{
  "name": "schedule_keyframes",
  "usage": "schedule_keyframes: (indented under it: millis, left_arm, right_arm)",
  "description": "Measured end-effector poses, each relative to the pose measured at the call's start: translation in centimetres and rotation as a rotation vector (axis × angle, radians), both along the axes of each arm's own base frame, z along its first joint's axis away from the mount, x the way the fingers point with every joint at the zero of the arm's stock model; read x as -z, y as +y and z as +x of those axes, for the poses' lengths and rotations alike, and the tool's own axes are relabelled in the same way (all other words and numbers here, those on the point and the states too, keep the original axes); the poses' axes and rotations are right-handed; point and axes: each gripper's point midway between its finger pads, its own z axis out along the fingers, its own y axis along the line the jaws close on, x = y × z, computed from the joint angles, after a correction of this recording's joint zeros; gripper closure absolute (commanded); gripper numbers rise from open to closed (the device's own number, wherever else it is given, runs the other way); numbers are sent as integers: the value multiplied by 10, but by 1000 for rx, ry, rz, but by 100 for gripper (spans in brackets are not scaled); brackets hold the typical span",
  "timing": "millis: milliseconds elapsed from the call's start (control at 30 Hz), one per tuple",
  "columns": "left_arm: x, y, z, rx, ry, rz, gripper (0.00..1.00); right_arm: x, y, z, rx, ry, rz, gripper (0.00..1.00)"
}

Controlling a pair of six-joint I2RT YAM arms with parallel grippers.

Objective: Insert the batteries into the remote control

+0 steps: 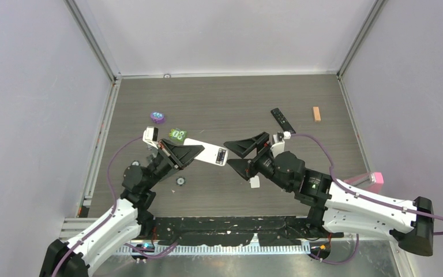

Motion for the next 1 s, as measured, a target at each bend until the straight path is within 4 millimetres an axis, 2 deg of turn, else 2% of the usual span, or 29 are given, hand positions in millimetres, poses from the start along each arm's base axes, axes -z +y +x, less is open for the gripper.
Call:
schedule_keyframes:
  millis: [233, 300, 400, 567, 1000]
  left_arm:
    - [-2, 1, -2, -9, -25, 8, 100]
    - [-1, 2, -1, -13, -23, 12, 100]
    - [1, 1, 0, -18, -14, 18, 100]
    - [3, 1, 2, -23, -10, 23, 100]
    - [0, 3, 3, -33, -9, 9, 100]
  right_arm:
    - [-12, 11, 1, -24, -5, 6, 11]
    - [-13, 14, 0, -41, -9, -2, 16]
    - [-14, 19, -2, -62, -11, -9, 30]
    - [-11, 23, -4, -86, -8, -19, 42]
    - [-7, 23, -4, -85, -4, -28, 60]
